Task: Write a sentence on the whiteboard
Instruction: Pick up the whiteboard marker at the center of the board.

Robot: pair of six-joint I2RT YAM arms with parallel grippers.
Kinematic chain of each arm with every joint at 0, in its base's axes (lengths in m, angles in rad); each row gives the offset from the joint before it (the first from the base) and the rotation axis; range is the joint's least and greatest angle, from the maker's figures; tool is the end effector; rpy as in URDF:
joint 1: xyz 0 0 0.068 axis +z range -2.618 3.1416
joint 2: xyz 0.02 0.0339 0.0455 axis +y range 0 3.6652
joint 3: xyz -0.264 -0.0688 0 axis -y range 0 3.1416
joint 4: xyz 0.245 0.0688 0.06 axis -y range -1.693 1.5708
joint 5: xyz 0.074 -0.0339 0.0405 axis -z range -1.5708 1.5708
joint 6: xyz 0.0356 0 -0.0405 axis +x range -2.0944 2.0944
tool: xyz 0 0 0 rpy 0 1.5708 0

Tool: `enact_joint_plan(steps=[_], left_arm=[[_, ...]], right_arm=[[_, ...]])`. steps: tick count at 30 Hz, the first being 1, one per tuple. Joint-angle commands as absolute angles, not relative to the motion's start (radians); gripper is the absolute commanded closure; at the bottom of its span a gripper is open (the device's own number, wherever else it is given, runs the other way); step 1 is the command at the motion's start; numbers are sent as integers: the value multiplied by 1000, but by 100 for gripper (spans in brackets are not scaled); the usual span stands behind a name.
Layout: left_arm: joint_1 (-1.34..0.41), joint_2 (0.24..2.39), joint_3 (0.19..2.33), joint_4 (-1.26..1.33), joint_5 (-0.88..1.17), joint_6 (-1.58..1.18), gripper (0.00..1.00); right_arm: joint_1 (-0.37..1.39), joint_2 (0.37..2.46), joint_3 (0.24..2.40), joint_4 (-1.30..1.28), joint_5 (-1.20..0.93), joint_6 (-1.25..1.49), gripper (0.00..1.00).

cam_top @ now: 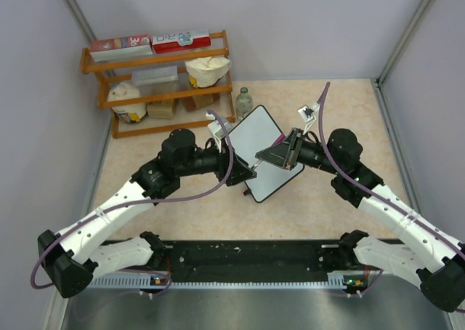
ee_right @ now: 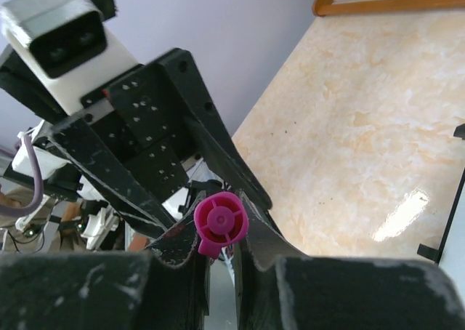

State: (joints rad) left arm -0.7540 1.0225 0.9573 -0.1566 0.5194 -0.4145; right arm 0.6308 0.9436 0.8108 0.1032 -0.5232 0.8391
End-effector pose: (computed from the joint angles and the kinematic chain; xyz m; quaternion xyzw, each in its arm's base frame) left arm 0.1578 -0.1725 0.3596 0.2856 0.7169 -0.5002 0.3928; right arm 0.1677 0.1445 0.3512 -0.1071 0.7081 0.5889 0.3747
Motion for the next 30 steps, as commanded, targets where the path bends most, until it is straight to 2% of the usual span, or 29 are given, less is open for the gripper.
enact_joint_plan(steps=[1, 3, 6, 7, 8, 9, 12, 14, 15, 17, 18, 21, 26, 30], left_arm=[[-752, 1061, 950, -98, 563, -411, 39], [-752, 1084, 953, -91, 586, -417, 42], [-752, 1091, 956, -81, 594, -417, 67], [-752, 1091, 956, -77, 594, -417, 80], [-753, 1085, 956, -71, 594, -417, 96], [-752, 1078, 956, -68, 592, -419, 100], [-752, 1066, 966, -93, 580, -408, 100], [-752, 1060, 985, -132, 578, -399, 100], [-753, 1058, 991, -143, 578, -391, 100], [-752, 1055, 1011, -169, 586, -380, 100], [-752, 1055, 1023, -192, 595, -370, 100], [-752, 1060, 1049, -238, 612, -351, 100], [-752, 1068, 1078, -282, 652, -324, 100], [-752, 1069, 1086, -273, 744, -311, 100]], right_arm=[[637, 913, 811, 114, -483, 828, 100], [637, 910, 811, 106, -470, 830, 100], [637, 904, 815, 97, -463, 822, 100], [637, 907, 816, 97, -463, 821, 100], [637, 907, 815, 92, -466, 821, 100], [637, 908, 815, 91, -471, 819, 100], [635, 902, 818, 51, -462, 805, 98], [637, 885, 830, 11, -451, 775, 80], [637, 878, 831, -30, -442, 756, 62], [637, 849, 833, -64, -433, 739, 40], [637, 836, 833, -80, -416, 721, 25], [631, 796, 836, -133, -391, 698, 9], [617, 775, 845, -137, -440, 692, 7], [609, 784, 839, -60, -531, 707, 10]])
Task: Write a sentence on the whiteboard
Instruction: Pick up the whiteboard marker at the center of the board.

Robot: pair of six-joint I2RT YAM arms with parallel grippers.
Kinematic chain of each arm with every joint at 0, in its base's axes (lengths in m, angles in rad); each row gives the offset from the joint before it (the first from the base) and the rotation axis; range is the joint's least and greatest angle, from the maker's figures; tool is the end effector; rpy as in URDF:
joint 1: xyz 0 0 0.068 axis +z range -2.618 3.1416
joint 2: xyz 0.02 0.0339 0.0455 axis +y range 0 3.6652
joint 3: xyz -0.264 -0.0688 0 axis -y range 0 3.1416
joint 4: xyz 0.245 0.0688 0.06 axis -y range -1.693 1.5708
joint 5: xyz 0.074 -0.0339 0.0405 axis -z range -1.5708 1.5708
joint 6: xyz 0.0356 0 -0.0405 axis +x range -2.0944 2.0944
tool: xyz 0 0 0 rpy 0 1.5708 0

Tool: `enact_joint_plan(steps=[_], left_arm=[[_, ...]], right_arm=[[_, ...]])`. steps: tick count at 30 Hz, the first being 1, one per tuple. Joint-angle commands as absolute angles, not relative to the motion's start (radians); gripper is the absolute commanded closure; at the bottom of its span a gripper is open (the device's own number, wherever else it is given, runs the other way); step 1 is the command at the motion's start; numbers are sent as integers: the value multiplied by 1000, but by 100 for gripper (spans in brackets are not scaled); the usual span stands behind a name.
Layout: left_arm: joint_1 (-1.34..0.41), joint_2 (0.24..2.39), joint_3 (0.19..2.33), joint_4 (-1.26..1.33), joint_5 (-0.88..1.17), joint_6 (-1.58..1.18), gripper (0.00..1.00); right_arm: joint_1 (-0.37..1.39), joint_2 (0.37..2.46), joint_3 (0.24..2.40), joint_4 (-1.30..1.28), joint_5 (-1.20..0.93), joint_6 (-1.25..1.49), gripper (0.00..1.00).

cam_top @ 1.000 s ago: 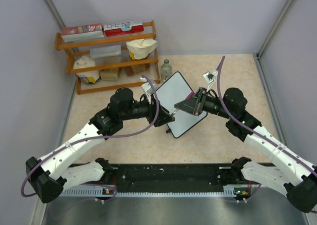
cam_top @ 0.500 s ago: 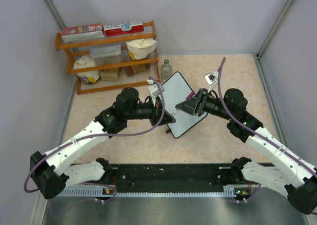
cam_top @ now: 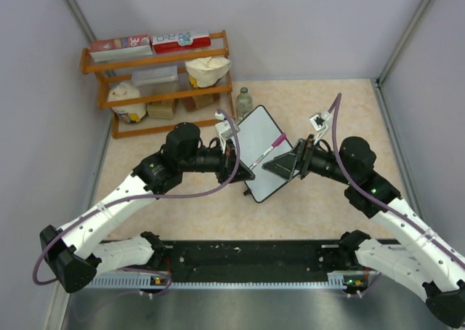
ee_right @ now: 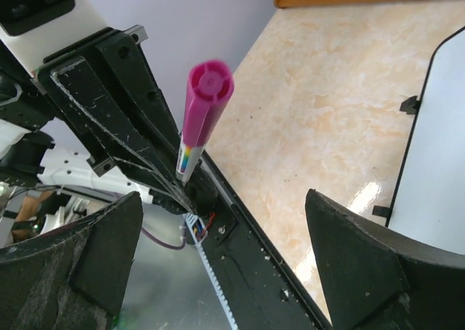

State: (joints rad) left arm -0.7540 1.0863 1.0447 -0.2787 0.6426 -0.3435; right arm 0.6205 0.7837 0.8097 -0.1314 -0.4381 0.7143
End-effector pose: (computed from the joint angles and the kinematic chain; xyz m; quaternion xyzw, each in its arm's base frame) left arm 0.1615 -0.1809 0.3646 0.3378 0.7155 -0.5081 0.3402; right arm 0.1393 0.1181 0.3550 -0.1112 0.7316 0.5310 0.4128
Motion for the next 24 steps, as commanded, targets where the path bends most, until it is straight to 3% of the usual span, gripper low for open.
enact_joint_plan(steps=[1, 6, 10, 19, 20, 24], left_arm=[[-752, 1068, 1088, -265, 764, -310, 100], [-752, 1065, 1072, -199, 871, -319, 100], [-753, 1060, 1068, -172, 902, -328, 100], [-752, 1061, 1069, -163, 920, -327, 100], [-752, 1063, 1069, -164, 922, -327, 100], [-752, 1060, 1071, -167, 920, -319, 100]], right_arm=[[607, 784, 822, -25, -550, 716, 12], [601, 790, 782, 191, -655, 805, 21], [600, 805, 782, 219, -692, 813, 29], [601, 831, 765, 279, -769, 851, 59], [601, 831, 764, 278, -767, 848, 68], [600, 831, 756, 276, -770, 848, 70]])
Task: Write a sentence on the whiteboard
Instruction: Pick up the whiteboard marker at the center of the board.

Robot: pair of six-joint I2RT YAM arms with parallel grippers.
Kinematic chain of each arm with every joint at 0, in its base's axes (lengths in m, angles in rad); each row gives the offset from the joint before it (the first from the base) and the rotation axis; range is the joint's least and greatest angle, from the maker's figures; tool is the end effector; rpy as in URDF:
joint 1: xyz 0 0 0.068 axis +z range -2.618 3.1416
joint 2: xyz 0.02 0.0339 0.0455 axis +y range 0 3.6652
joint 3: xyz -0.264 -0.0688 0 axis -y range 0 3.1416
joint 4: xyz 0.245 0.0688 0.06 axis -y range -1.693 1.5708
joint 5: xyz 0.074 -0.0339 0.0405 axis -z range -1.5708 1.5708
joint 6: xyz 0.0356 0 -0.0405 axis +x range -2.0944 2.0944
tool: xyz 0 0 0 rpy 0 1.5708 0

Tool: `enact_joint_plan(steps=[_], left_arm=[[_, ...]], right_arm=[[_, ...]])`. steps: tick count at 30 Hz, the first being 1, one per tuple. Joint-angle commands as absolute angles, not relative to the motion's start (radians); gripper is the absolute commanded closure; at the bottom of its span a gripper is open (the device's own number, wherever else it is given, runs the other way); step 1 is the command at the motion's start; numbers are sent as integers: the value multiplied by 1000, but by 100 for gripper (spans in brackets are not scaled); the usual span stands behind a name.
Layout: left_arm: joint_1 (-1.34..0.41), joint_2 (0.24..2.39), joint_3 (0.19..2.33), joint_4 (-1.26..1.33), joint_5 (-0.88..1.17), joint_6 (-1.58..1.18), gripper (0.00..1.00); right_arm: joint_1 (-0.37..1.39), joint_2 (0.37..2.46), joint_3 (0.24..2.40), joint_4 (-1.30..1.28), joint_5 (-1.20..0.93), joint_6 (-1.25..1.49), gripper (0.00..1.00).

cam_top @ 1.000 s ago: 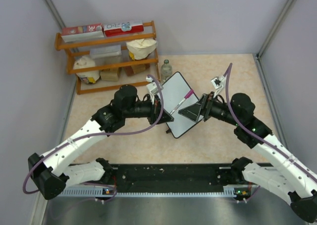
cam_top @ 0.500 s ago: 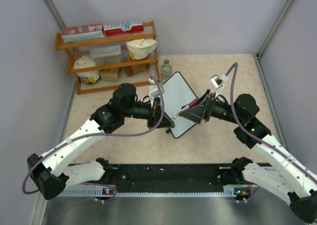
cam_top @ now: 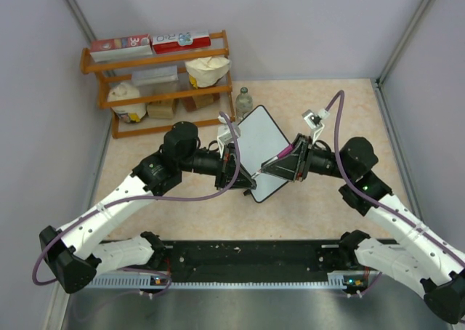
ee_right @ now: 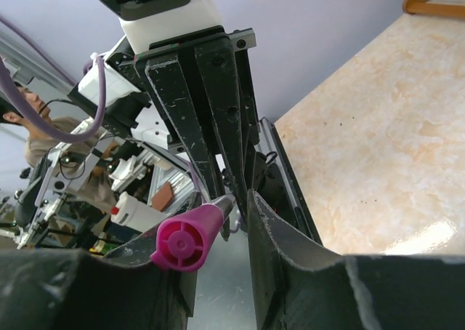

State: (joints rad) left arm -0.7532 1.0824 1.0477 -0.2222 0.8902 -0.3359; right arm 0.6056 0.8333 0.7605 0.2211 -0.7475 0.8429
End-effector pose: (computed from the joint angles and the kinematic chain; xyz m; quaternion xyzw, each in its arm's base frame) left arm 0.1535 -0.1818 0.3736 0.4053 0.6447 -0.5772 0.2949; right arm 0.1426 0.1282 0.3657 -0.2027 0.6362 0.6458 0.3703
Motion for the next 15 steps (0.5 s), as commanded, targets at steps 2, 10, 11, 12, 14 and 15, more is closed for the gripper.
enact_joint_plan(steps=[2, 10, 11, 12, 14, 15], left_arm=[[-752, 1061, 1071, -166, 922, -321, 100], [-752, 1060, 1060, -166, 928, -322, 100], [-752, 1061, 1058, -166, 928, -321, 100], [-752, 1063, 1060, -173, 928, -318, 100], [-752, 1062, 1060, -181, 925, -308, 100], [-753, 1062, 1060, -189, 925, -305, 100]], right_arm=[[601, 831, 753, 278, -770, 848, 70], [601, 845, 741, 298, -770, 865, 92], [600, 847, 741, 298, -769, 865, 100], [601, 848, 738, 299, -765, 865, 100], [600, 844, 733, 296, -747, 862, 100], [601, 835, 726, 298, -741, 861, 100]])
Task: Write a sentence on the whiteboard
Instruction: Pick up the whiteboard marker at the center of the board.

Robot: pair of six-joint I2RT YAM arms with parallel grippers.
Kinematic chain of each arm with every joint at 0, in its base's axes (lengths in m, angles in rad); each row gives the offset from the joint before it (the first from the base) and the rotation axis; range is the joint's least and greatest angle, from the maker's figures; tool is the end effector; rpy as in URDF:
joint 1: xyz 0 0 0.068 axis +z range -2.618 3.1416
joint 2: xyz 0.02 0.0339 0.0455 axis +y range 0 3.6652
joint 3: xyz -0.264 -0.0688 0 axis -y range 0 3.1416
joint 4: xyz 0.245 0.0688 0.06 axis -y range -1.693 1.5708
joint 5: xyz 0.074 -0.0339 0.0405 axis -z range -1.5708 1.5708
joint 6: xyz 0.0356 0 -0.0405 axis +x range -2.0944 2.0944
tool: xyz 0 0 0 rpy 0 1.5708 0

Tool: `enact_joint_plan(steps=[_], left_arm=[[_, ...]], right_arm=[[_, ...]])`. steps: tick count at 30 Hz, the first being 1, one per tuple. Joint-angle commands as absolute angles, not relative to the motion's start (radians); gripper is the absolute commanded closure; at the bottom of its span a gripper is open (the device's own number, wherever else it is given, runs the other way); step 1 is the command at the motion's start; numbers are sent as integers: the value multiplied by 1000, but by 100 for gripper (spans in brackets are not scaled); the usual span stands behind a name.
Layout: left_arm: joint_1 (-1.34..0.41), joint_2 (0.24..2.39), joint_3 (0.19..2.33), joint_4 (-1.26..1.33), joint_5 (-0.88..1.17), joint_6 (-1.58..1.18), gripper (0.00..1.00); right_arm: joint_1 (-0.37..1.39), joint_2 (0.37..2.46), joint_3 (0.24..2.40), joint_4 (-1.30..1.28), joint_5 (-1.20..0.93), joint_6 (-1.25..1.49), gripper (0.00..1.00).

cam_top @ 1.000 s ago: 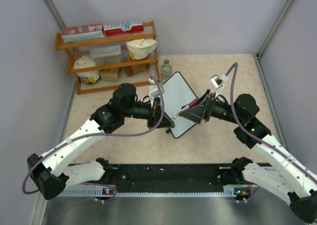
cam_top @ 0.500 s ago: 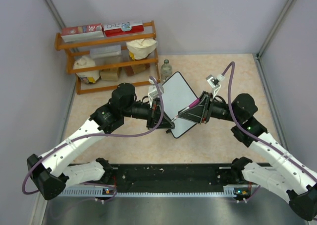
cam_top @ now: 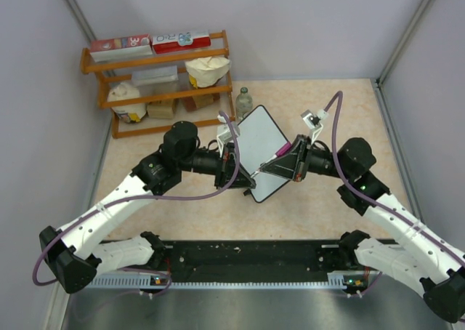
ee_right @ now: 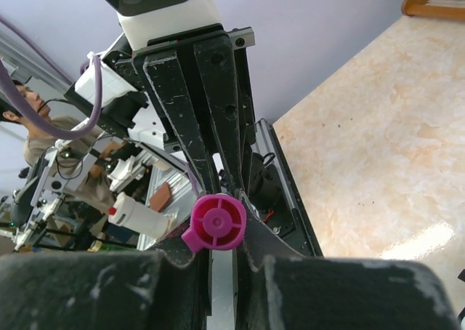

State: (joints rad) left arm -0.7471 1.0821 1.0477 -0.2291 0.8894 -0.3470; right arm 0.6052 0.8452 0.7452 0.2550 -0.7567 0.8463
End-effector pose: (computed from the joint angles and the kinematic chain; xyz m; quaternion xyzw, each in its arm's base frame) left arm 0.1544 -0.1807 0.3730 0.3988 0.6504 -0.5772 0.2912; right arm 0.1450 0.1301 0.3617 -0.2059 0.6336 0.6482 0.3687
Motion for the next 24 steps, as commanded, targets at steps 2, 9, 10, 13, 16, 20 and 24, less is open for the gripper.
enact_joint_plan(steps=[2, 9, 10, 13, 16, 20, 24], left_arm=[[-752, 1062, 1057, -193, 937, -296, 100], [-753, 1052, 1045, -192, 933, -299, 100], [-752, 1052, 1045, -189, 934, -301, 100], [-752, 1055, 1040, -183, 936, -305, 100], [-752, 1055, 1035, -172, 937, -311, 100], [-752, 1055, 1029, -166, 939, -318, 100], [-752, 1057, 1023, -163, 939, -321, 100]], right_arm=[[600, 828, 723, 301, -726, 856, 100], [601, 830, 722, 339, -726, 876, 82], [601, 837, 721, 345, -727, 879, 80], [600, 850, 719, 376, -749, 894, 74], [601, 864, 716, 393, -764, 903, 69], [601, 868, 713, 400, -773, 916, 69], [603, 868, 707, 413, -779, 923, 69]])
